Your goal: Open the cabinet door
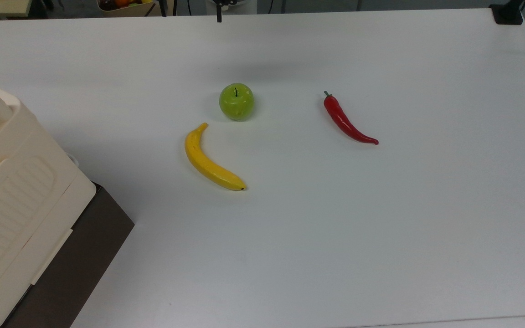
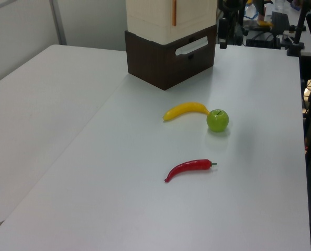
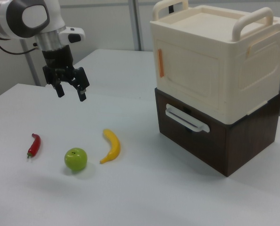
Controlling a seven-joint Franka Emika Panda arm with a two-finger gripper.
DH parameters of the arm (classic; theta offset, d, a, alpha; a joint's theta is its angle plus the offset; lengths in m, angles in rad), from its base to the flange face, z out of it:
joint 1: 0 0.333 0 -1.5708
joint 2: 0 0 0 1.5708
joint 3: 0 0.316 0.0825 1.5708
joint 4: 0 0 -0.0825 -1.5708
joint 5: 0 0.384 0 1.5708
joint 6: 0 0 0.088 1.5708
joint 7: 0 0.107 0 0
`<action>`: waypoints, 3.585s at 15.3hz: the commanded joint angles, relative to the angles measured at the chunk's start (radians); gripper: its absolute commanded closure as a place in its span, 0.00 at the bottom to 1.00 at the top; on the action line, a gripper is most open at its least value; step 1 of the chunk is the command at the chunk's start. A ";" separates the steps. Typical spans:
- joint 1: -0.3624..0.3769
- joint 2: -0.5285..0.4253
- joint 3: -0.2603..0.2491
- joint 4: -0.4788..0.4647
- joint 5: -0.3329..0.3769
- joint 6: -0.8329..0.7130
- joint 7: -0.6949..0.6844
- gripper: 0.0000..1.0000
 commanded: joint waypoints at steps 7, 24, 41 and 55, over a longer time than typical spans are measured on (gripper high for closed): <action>-0.006 0.000 -0.007 0.019 -0.019 -0.030 0.018 0.00; -0.200 0.213 -0.012 0.214 -0.091 0.480 0.232 0.00; -0.202 0.345 -0.013 0.212 -0.208 0.866 0.235 0.37; -0.211 0.353 -0.012 0.212 -0.206 0.889 0.298 0.64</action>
